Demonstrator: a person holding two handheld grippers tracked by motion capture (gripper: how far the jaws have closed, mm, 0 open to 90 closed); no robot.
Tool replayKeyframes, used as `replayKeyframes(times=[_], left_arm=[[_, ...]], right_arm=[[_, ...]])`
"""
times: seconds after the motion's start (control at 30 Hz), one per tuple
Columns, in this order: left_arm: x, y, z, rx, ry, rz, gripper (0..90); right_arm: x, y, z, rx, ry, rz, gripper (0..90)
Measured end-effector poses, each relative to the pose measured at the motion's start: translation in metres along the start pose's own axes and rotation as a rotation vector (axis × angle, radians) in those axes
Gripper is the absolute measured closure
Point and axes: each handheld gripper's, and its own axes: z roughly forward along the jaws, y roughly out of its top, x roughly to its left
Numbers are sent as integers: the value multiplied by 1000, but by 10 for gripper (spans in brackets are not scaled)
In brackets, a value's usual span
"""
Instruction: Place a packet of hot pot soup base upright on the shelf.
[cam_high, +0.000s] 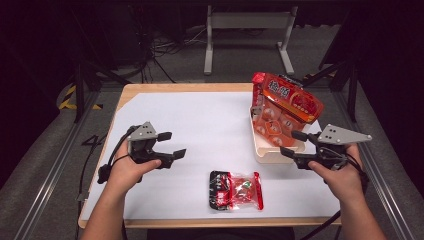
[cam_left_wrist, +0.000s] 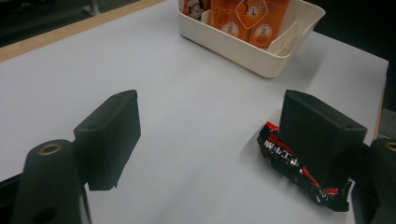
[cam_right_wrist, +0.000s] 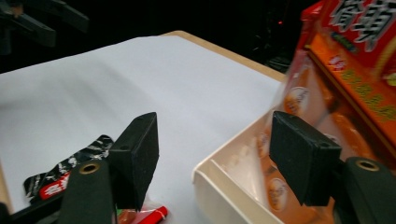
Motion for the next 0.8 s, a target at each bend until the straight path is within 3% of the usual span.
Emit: replayKeyframes(times=[0.17,0.23,0.27,0.4,0.47,0.63,0.8], left_arm=[[-3,-1,5,-1,-15,-3,235],[-2,-1,5,-3,-13,-1,238],[-3,-2,4,-3,-17,-8,239],[-6,-5,6,6,-17,-9,253],[-8,-7,7,8,-14,-19,271],[-14,-12,14,-7,15,-13,301],[-21,-19,30,18,-6,-37,314]], right_arm=[[11,1,16,31,104,-25,397],[13,2,19,37,119,-33,403],[19,4,29,54,158,-50,405],[23,5,43,74,195,-69,407],[28,7,55,85,235,-79,412],[32,8,67,100,264,-90,416],[32,9,71,86,268,-84,406]])
